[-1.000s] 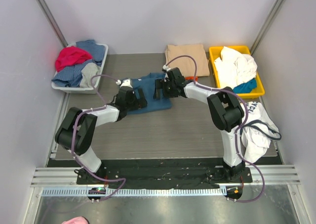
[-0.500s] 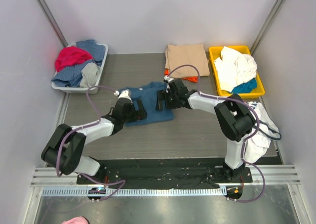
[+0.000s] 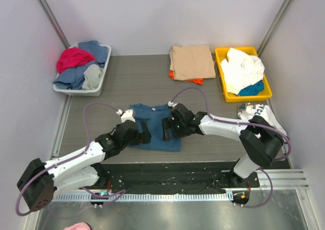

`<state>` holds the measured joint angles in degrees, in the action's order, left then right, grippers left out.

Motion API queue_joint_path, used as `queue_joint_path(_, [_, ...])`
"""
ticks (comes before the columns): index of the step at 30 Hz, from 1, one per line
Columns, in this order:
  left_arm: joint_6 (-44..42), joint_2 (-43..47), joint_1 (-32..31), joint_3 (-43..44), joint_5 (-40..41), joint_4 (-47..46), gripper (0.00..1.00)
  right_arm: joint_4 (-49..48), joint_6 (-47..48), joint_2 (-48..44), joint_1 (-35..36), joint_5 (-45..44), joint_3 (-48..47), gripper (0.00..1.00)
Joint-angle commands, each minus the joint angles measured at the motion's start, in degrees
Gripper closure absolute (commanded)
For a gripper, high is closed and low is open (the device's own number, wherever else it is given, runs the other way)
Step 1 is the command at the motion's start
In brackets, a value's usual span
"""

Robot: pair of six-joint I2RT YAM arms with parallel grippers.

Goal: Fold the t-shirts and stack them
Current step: Fold the tshirt

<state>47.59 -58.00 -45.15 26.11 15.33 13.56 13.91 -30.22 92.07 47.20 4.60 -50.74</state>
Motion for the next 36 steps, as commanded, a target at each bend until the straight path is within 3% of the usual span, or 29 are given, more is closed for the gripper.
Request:
queue_joint_path(1, [2.95,7.00,-2.31,3.41,5.67,8.39,0.00,11.31,-3.27,-8.02,0.70,-4.24,-1.80,0.13])
queue_joint_path(8, [-1.19,6.42,-2.31,8.78,9.28,6.31,0.00,13.25,-0.99,-10.78,0.61,-14.17,-10.16,0.12])
queue_joint_path(15, [-1.54,-3.52,-2.84,7.30,2.78,-5.99,0.00,10.88,0.33,-3.66,0.44,-17.16,-15.96,0.12])
queue_joint_path(21, [-1.37,-5.99,-5.48,3.52,3.21,-13.02,0.00,10.08,0.07,1.79,0.17,-13.84,-20.71,0.12])
queue_joint_path(29, [0.13,-7.13,-5.92,-1.58,3.92,-15.32,0.00,9.03,-2.04,3.38,0.00,-9.97,-20.80,0.12])
queue_joint_path(36, [-0.22,-11.52,-6.01,-0.80,3.74,-16.81,0.00,9.12,-4.59,4.78,0.17,-7.94,-19.75,0.12])
